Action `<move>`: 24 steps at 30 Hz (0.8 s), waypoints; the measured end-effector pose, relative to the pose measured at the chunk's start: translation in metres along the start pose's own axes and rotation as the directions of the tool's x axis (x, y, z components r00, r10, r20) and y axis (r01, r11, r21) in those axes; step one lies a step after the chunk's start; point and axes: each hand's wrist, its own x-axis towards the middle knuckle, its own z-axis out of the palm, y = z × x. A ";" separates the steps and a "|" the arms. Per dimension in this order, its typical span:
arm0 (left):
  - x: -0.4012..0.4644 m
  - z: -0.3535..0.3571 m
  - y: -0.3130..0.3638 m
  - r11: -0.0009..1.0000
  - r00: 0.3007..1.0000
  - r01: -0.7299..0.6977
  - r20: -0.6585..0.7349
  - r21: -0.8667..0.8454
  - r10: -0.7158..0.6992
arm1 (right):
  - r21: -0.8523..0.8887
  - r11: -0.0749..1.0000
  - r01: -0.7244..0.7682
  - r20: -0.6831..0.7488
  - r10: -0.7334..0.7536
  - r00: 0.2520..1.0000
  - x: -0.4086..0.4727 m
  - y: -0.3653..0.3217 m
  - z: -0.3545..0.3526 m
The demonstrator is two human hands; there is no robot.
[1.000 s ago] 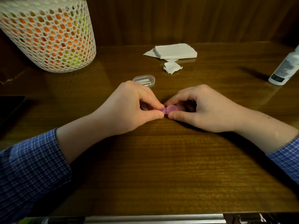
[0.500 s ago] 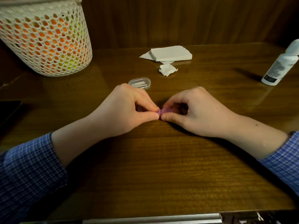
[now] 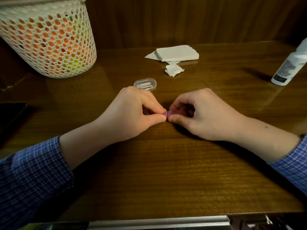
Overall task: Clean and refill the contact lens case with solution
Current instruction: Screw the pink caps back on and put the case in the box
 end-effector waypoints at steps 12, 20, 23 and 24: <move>-0.004 0.002 -0.002 0.999 1.000 0.009 -0.020 -0.054 -0.010 | 0.035 0.998 0.050 0.065 -0.052 0.997 0.003 0.008 -0.009; 0.003 -0.007 -0.015 0.983 0.958 0.031 -0.275 -0.182 -0.081 | 0.182 0.983 -0.027 -0.194 0.063 0.979 0.034 0.025 -0.019; 0.017 -0.016 -0.036 0.973 0.907 0.224 -0.353 -0.062 -0.231 | 0.030 0.999 0.033 -0.198 -0.026 0.980 0.066 0.021 -0.013; 0.021 -0.017 -0.044 0.959 0.909 0.284 -0.316 -0.013 -0.273 | -0.036 0.997 0.066 -0.181 -0.072 0.981 0.077 0.018 -0.011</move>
